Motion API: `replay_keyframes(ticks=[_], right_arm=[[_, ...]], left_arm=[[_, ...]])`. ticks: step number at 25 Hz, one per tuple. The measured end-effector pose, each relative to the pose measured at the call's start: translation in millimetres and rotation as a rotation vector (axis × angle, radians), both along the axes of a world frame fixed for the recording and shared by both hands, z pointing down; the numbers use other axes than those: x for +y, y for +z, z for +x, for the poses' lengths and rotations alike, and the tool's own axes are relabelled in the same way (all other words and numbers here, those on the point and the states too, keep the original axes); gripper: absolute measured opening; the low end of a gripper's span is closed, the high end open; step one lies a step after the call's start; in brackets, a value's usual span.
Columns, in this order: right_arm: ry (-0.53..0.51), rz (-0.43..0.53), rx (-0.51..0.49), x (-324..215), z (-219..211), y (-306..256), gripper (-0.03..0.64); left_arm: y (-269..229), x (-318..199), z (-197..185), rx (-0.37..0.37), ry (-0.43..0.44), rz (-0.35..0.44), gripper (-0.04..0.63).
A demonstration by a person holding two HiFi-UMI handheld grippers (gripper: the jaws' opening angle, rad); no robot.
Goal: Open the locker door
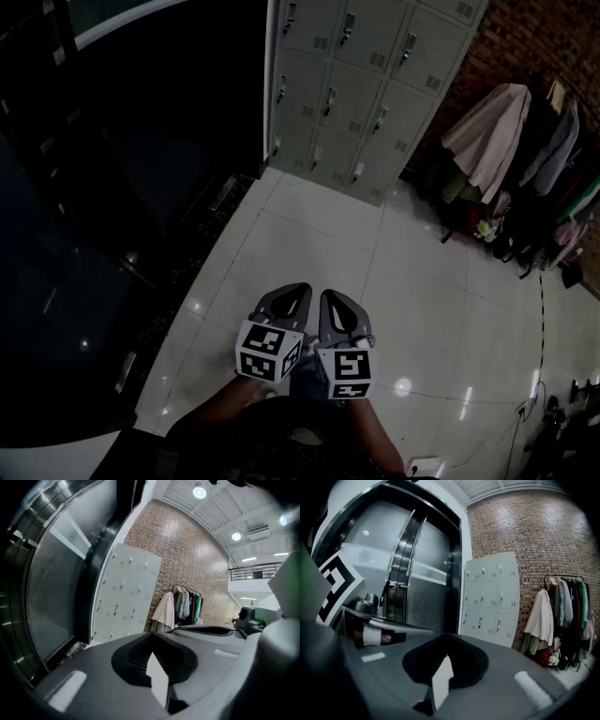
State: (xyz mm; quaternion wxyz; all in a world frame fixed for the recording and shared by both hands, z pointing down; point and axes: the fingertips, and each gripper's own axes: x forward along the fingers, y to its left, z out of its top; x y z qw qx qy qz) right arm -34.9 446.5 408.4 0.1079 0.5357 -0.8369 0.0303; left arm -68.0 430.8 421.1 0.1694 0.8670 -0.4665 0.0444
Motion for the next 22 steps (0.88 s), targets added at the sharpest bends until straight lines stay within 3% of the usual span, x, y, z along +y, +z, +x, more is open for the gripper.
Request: replay_keyframes(ticks=[22], right_arm=[[-0.065, 0.047, -0.137, -232.9, 94.2, -32.6, 0.000]], left_arm=[[-32.4, -228.5, 92.1, -0.132, -0.062, 0.050, 0.005]])
